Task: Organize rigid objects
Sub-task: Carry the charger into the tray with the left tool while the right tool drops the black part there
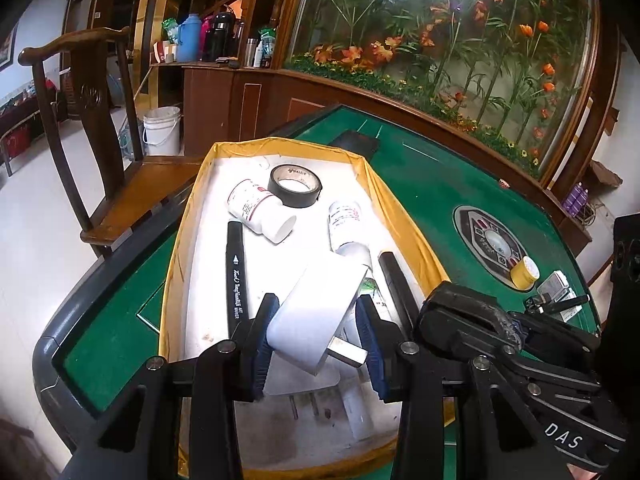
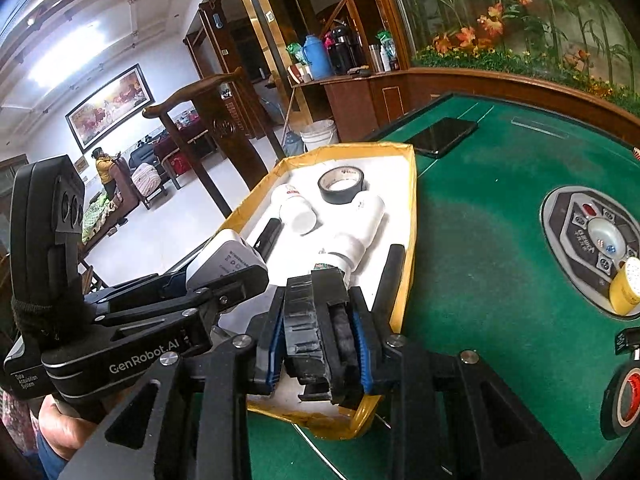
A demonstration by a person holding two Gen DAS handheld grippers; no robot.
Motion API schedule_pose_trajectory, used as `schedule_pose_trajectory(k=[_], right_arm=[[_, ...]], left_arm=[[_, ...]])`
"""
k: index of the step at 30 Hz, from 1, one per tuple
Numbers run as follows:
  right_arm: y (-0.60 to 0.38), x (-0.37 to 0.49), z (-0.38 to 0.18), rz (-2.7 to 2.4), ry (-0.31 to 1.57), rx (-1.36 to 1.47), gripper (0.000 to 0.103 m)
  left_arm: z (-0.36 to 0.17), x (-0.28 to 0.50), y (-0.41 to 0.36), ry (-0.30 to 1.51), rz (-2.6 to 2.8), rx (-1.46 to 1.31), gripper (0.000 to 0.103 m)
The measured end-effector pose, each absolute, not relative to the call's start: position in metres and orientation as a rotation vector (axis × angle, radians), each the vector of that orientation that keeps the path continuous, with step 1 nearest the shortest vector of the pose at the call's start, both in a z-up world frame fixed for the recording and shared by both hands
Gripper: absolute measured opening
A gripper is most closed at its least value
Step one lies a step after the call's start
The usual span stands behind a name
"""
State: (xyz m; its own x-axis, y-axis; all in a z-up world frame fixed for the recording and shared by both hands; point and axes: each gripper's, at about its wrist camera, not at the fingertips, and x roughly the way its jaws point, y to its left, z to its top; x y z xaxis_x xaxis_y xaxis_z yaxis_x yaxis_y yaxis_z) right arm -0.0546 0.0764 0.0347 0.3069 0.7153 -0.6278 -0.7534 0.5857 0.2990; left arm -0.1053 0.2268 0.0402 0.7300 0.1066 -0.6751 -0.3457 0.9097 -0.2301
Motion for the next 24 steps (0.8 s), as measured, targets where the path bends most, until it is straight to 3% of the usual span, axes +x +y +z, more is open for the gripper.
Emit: schedule_pose_trajectory(k=[24], right_arm=[[0.102,-0.044,0.019,1.006,0.881,-0.013,0.028]], left_arm=[[0.028,-0.107,0.234,0.742,0.29,-0.325,0.042]])
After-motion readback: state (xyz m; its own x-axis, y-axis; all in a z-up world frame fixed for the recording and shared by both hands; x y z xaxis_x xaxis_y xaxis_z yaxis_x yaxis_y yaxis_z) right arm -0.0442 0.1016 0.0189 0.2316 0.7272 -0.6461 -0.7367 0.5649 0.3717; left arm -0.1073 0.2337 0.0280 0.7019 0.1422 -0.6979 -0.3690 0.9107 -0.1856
